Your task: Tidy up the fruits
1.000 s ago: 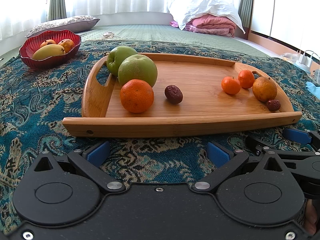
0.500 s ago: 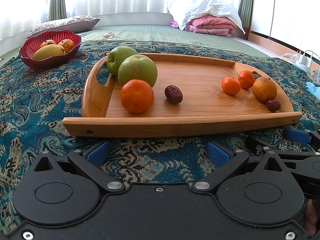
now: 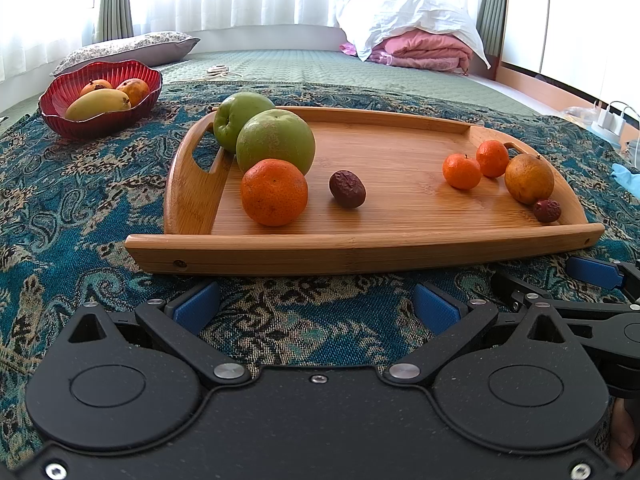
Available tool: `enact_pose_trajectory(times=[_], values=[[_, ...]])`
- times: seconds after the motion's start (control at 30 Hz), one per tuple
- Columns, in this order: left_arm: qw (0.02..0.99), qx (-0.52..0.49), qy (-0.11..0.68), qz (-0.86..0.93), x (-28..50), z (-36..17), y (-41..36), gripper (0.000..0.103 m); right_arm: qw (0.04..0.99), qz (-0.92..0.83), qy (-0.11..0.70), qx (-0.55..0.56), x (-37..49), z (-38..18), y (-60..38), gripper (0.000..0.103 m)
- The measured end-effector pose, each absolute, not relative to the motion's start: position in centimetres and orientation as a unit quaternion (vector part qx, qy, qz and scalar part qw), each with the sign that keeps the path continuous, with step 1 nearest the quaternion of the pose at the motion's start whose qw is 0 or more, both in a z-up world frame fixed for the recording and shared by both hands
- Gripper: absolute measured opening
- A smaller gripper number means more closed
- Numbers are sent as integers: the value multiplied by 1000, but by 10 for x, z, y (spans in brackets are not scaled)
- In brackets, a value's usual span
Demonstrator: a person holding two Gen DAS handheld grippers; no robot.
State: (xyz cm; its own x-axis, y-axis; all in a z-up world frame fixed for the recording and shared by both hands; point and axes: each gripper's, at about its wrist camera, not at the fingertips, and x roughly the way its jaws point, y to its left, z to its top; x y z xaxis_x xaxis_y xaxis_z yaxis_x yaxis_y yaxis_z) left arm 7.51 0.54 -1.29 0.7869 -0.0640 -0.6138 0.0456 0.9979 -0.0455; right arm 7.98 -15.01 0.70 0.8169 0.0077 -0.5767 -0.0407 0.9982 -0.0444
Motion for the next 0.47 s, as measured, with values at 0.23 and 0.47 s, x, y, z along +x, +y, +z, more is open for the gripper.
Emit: enact_pose_trajectory(times=[0.23, 0.47], values=[[945, -15, 324, -29, 75, -13, 6, 103, 953, 13, 302, -27, 80, 7, -150, 89], [946, -15, 324, -29, 75, -13, 6, 103, 953, 12, 302, -28, 80, 7, -150, 89]])
